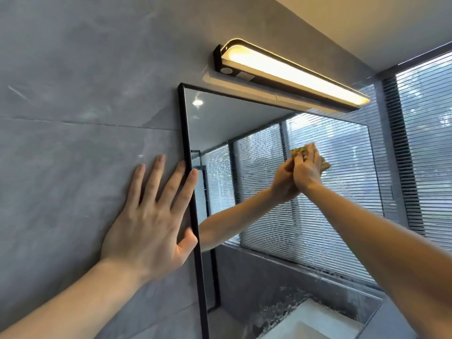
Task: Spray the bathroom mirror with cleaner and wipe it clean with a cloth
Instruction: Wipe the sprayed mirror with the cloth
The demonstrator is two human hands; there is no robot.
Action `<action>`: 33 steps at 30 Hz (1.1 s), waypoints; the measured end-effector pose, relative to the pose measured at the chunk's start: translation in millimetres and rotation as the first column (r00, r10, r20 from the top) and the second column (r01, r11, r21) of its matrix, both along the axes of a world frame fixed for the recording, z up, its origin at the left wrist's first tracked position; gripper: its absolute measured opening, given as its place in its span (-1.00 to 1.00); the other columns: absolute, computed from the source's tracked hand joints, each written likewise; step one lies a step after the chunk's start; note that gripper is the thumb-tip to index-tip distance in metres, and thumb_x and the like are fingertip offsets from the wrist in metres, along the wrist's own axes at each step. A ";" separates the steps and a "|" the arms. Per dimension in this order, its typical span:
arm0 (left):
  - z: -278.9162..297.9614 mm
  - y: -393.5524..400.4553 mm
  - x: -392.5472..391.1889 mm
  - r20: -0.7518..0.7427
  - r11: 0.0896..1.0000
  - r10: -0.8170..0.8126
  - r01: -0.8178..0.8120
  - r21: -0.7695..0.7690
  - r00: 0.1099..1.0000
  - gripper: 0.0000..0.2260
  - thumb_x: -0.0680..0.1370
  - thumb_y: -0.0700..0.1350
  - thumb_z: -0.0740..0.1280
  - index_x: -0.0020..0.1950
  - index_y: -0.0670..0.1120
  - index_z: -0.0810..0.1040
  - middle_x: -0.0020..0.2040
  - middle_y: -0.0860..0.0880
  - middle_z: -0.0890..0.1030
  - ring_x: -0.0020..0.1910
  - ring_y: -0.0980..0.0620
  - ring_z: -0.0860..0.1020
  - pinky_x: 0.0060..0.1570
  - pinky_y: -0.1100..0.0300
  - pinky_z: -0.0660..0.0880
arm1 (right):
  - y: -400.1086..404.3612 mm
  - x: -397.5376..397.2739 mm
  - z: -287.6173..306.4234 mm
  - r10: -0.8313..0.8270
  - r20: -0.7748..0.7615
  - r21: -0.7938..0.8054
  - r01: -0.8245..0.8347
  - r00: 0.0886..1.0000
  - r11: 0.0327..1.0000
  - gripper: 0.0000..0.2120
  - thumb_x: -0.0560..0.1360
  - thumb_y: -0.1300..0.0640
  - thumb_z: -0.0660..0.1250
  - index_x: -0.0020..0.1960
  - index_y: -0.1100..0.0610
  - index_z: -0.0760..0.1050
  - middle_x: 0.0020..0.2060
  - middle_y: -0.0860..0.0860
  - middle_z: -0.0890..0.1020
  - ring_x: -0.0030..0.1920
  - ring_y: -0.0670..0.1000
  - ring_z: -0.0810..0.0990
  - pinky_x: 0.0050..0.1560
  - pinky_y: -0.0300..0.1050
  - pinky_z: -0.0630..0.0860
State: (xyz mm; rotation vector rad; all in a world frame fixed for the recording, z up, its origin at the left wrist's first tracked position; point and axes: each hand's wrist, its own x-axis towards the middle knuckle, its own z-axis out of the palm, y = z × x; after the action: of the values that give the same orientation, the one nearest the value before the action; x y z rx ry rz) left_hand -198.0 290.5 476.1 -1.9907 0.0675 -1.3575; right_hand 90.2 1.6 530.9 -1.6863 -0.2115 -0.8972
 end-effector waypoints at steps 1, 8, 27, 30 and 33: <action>0.2 0.1 0.2 -0.002 1.000 0.002 -0.002 -0.001 1.000 -0.10 0.47 0.22 0.15 0.73 -0.18 0.04 0.69 -0.27 0.17 0.67 -0.41 0.04 0.58 -0.43 0.07 | 9.4 -10.7 -10.9 0.017 0.048 0.000 -0.017 0.999 1.000 -0.32 0.69 -0.12 0.05 0.74 0.03 -0.04 0.72 0.07 0.01 0.72 0.11 -0.07 0.70 0.19 -0.16; -0.2 -2.2 -2.0 -0.013 0.999 0.028 -0.029 -0.022 1.000 -0.10 0.47 0.21 0.14 0.72 -0.18 0.04 0.70 -0.27 0.14 0.68 -0.40 0.01 0.59 -0.41 0.03 | 95.5 -120.3 -111.5 0.237 0.491 -0.425 -0.007 0.838 0.905 -0.31 0.67 -0.07 0.04 0.74 0.06 -0.04 0.74 -0.04 -0.06 0.73 0.05 -0.18 0.71 0.20 -0.18; -0.9 -1.6 -1.1 0.004 0.998 0.053 -0.053 -0.021 0.999 -0.11 0.50 0.23 0.11 0.73 -0.16 -0.04 0.71 -0.24 0.09 0.69 -0.38 -0.04 0.60 -0.39 0.01 | -9.1 14.0 -179.4 0.040 -0.072 0.026 -0.039 0.997 0.999 -0.26 0.60 -0.19 -0.03 0.74 -0.05 -0.10 0.74 -0.06 -0.09 0.72 -0.03 -0.18 0.69 0.01 -0.30; -0.9 -2.1 -1.4 0.002 0.998 0.065 -0.065 -0.017 0.998 -0.11 0.51 0.24 0.08 0.73 -0.16 -0.09 0.72 -0.24 0.07 0.69 -0.38 -0.06 0.60 -0.38 -0.01 | -6.5 13.5 -181.4 0.020 -0.145 0.054 -0.013 0.989 0.998 -0.35 0.73 -0.09 -0.01 0.74 0.03 -0.12 0.74 -0.02 -0.11 0.72 -0.02 -0.19 0.64 -0.05 -0.35; -0.8 -2.8 -1.7 0.001 0.996 0.083 -0.083 -0.017 0.997 -0.10 0.52 0.26 0.06 0.73 -0.15 -0.16 0.72 -0.24 0.03 0.69 -0.38 -0.09 0.61 -0.37 -0.03 | 4.5 -0.5 -175.9 0.032 -0.178 0.078 -0.018 0.984 0.997 -0.38 0.77 -0.04 0.03 0.74 0.08 -0.12 0.74 -0.01 -0.13 0.72 -0.01 -0.21 0.64 -0.04 -0.35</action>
State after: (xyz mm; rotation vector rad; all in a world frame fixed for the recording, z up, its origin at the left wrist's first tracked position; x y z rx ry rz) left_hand -199.8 287.7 475.2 -1.9841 -0.0269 -1.3103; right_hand 89.7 6.1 355.1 -1.6786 -0.0760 -0.7211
